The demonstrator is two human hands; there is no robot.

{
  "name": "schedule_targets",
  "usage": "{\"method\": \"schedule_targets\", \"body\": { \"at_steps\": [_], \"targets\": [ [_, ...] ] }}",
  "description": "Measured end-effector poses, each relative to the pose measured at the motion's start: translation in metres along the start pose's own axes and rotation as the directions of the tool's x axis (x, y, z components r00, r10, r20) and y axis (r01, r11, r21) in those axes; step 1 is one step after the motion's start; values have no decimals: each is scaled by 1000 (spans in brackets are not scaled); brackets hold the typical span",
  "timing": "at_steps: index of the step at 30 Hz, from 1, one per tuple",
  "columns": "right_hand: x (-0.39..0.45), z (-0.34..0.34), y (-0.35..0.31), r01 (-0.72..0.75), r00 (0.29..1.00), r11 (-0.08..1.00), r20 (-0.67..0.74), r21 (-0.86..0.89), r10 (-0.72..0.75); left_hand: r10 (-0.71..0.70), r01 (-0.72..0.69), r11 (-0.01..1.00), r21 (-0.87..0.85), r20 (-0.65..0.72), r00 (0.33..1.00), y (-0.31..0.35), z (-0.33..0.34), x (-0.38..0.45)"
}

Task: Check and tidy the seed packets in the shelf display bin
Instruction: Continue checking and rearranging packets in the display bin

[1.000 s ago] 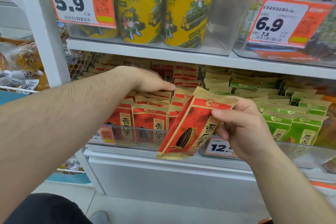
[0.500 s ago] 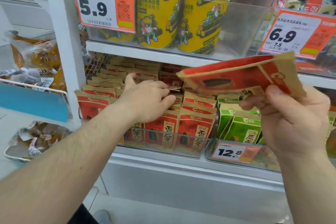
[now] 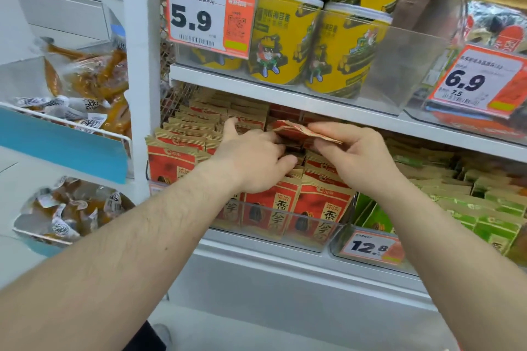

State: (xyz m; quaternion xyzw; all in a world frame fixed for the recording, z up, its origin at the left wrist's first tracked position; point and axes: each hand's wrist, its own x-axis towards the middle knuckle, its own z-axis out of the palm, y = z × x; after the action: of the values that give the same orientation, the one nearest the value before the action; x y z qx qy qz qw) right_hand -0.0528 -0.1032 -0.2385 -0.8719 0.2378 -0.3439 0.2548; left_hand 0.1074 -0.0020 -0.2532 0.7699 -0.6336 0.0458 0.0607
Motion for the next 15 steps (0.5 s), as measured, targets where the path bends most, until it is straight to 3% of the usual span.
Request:
{"method": "schedule_targets", "body": {
  "at_steps": [4, 6, 8, 10, 12, 15],
  "targets": [
    [21, 6, 2, -71, 975, 964, 185, -256, 121, 7, -14, 998, -54, -122, 993, -1, 3, -1],
    [32, 8, 4, -95, 951, 932, 245, -349, 188, 14, -38, 996, -80, -285, 958, -1, 6, -3],
    [46, 10, 5, -194, 908, 884, 264, -425, 326, 56, -113, 991, -73, -540, 840, -4, 12, -10],
    [62, 15, 8, -246, 859, 835, 288, -493, 424, 94, -208, 976, -62, -742, 664, -15, 20, -18],
    [76, 22, 11, -242, 846, 830, 309, -502, 434, 100, -269, 962, -54, -844, 528, -23, 24, -29],
    [92, 34, 16, -222, 836, 818, 328, -531, 440, 35, -280, 956, -85, -917, 398, -26, 18, -54]
  ]
}}
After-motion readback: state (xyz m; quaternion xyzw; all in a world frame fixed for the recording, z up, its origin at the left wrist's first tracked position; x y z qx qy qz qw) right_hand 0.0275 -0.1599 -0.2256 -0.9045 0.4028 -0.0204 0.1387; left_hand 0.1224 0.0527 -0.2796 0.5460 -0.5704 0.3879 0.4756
